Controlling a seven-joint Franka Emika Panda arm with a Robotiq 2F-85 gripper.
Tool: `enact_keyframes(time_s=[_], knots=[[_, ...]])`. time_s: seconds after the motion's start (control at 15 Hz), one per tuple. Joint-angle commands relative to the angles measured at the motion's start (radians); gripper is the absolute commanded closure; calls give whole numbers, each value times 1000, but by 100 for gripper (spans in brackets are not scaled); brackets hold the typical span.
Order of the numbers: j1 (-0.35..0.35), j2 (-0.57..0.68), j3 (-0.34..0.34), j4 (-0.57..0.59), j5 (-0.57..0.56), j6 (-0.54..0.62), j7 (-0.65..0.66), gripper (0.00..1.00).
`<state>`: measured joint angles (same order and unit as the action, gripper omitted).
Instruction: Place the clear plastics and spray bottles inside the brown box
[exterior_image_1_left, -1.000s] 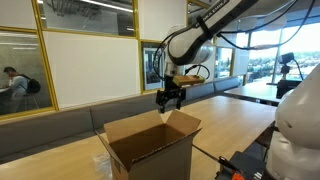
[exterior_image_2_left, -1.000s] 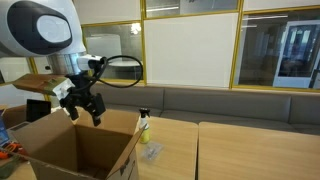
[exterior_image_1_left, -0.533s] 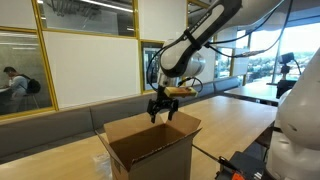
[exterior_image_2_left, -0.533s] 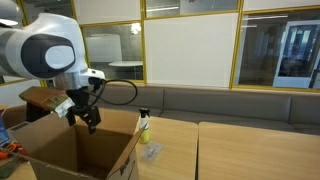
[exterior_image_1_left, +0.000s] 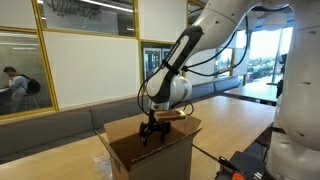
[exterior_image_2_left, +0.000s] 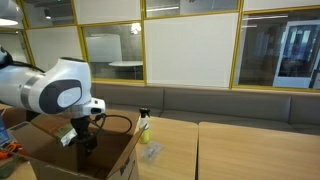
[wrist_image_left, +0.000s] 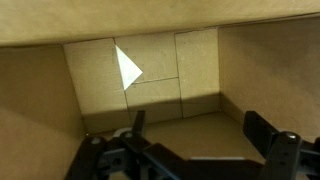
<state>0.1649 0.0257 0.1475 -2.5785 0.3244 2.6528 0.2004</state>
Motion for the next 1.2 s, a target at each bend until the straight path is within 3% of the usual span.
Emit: enact_keyframes(time_s=[0.0,0.47,0.73,1.13], knots=[[9,162,3,82,-95,27,56,0],[99,312,-93,124,-380,-17,228,0],[146,333,-155,111,-475,-34,299,0],[165,326,-257,66,-599,-43,387,0]])
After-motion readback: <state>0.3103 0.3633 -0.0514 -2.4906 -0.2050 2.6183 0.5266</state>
